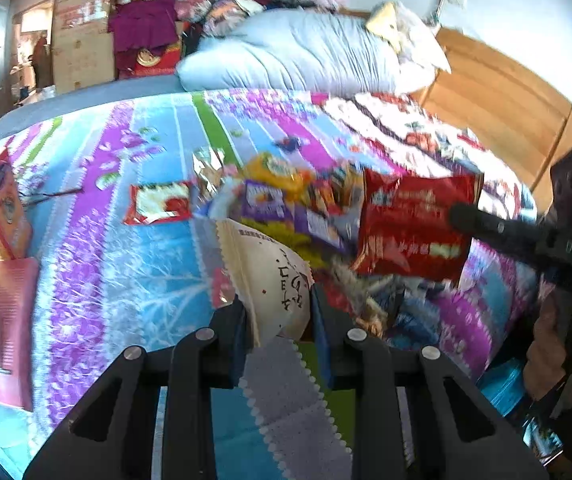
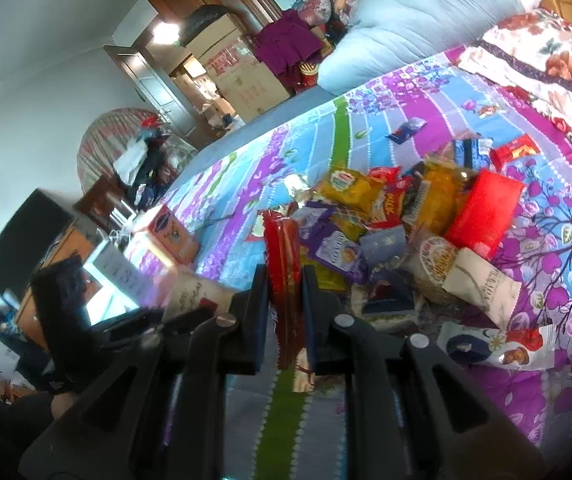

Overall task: Organize snacks
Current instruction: 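Carry the beige bag and red bag over the light-blue mesh basket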

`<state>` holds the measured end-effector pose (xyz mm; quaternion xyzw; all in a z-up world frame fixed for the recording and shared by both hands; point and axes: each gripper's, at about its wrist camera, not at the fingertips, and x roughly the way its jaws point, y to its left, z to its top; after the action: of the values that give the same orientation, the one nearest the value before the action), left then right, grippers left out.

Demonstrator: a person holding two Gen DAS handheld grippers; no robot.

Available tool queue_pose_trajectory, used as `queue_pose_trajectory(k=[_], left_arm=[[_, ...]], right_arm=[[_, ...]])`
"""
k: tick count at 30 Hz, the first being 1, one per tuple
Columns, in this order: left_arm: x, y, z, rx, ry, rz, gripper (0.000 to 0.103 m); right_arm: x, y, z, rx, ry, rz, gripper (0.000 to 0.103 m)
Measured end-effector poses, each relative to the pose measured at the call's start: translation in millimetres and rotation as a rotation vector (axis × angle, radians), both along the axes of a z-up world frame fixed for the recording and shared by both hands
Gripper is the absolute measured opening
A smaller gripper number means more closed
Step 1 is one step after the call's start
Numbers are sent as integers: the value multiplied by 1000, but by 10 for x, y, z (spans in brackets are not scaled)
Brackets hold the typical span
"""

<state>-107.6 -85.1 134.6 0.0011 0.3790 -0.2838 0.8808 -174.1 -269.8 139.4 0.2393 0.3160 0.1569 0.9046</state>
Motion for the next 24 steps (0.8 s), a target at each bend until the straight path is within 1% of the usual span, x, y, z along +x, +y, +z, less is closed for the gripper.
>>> queue_pose_trajectory(k=[5, 9, 12, 15, 18, 19, 24], left_arm=[[-104, 357, 450, -35, -80, 67, 28], [-189, 822, 774, -45, -139, 159, 28], [-307, 1286, 983, -70, -192, 237, 28], [-456, 1809, 1157, -85, -245, 327, 28], [-593, 2386, 1265, -107, -270, 430, 28], [-653, 2596, 1288, -114, -280, 467, 28], [-901, 3416, 1244, -153, -290, 599, 28]], right_arm=[[5, 319, 365, -27, -61, 58, 16], [49, 797, 704, -47, -128, 152, 16], [111, 1278, 924, -54, -171, 237, 16], [191, 1859, 1117, -51, -203, 335, 16], [257, 2368, 1237, -55, -222, 420, 16], [283, 2617, 1285, -55, -229, 459, 16], [348, 3467, 1335, -77, -235, 580, 16]])
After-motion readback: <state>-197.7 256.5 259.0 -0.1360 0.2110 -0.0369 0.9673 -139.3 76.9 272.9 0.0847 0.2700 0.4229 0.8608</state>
